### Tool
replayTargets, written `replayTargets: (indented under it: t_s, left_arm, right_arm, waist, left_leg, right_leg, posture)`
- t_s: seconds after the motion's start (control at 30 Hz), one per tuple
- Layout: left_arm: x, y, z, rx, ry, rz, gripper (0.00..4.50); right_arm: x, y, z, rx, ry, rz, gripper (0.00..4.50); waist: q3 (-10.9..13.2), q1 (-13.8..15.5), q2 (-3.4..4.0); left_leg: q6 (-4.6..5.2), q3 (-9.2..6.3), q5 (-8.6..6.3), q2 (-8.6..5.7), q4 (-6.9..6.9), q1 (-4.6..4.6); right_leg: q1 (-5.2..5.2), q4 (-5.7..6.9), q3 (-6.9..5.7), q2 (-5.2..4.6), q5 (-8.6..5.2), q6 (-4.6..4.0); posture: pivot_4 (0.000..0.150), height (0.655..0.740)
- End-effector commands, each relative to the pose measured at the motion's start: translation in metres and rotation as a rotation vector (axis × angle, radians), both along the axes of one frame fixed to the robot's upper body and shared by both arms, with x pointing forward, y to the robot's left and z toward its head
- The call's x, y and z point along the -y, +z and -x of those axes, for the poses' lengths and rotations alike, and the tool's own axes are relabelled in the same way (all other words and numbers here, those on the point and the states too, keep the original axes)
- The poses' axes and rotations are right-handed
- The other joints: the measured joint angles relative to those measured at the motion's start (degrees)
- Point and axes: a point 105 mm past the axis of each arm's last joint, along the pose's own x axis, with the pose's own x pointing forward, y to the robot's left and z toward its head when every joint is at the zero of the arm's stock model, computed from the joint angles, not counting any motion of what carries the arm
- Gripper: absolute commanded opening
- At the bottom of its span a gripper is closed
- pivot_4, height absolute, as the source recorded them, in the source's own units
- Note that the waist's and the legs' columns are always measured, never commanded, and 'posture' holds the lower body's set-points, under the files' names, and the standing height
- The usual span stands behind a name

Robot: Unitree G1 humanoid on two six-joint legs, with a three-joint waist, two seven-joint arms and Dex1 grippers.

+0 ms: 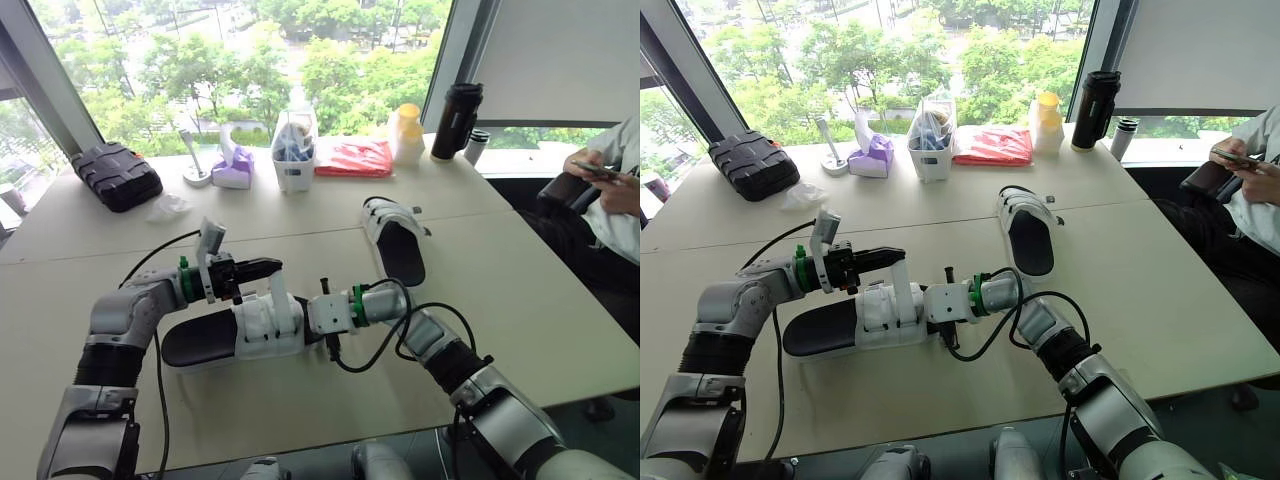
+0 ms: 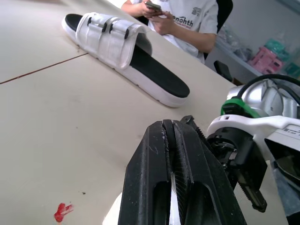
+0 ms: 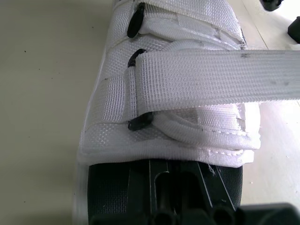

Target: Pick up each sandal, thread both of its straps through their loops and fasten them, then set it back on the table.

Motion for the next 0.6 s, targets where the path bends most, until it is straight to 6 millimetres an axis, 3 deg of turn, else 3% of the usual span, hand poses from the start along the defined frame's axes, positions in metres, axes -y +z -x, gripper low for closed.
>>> replayTargets:
  t_s: [0.03,0.4,0.5,0.6]
  left_arm:
    - [-0.009,0.009,-0.011,0.071,0.052,-0.03,0.06]
    - [-0.007,-0.037,-0.009,-0.014,-0.001,-0.248,0.06]
    - [-0.007,-0.041,-0.007,-0.013,-0.03,-0.302,1.03]
    - [-0.005,-0.046,-0.009,0.046,-0.052,-0.41,2.54]
  right_arm:
    - [0.016,-0.041,0.009,-0.101,-0.024,0.151,0.0]
    - [0.016,-0.042,0.01,-0.1,-0.021,0.155,0.0]
    - [0.016,-0.042,0.011,-0.101,-0.021,0.153,0.0]
    - [0.016,-0.042,0.011,-0.1,-0.022,0.152,0.0]
  waist:
    - [0.0,0.01,0.0]
    - [-0.03,0.05,0.02]
    - [-0.04,-0.02,0.02]
    - [-0.05,0.03,0.01]
  left_leg:
    - [0.0,0.0,0.0,0.0,0.0,0.0]
    - [0.0,0.02,0.0,-0.01,-0.01,0.02]
    - [0.0,0.02,0.0,-0.01,-0.01,0.02]
    - [0.0,0.01,0.0,-0.01,-0.03,0.02]
  right_leg:
    - [0.0,0.0,0.0,0.0,0.0,0.0]
    - [0.02,0.0,0.0,-0.01,0.0,0.01]
    - [0.03,0.0,0.0,-0.01,0.0,0.02]
    - [0.02,0.0,-0.01,-0.01,0.01,0.03]
  posture:
    - [0.15,0.74]
    - [0.15,0.74]
    - [0.15,0.74]
    - [0.15,0.74]
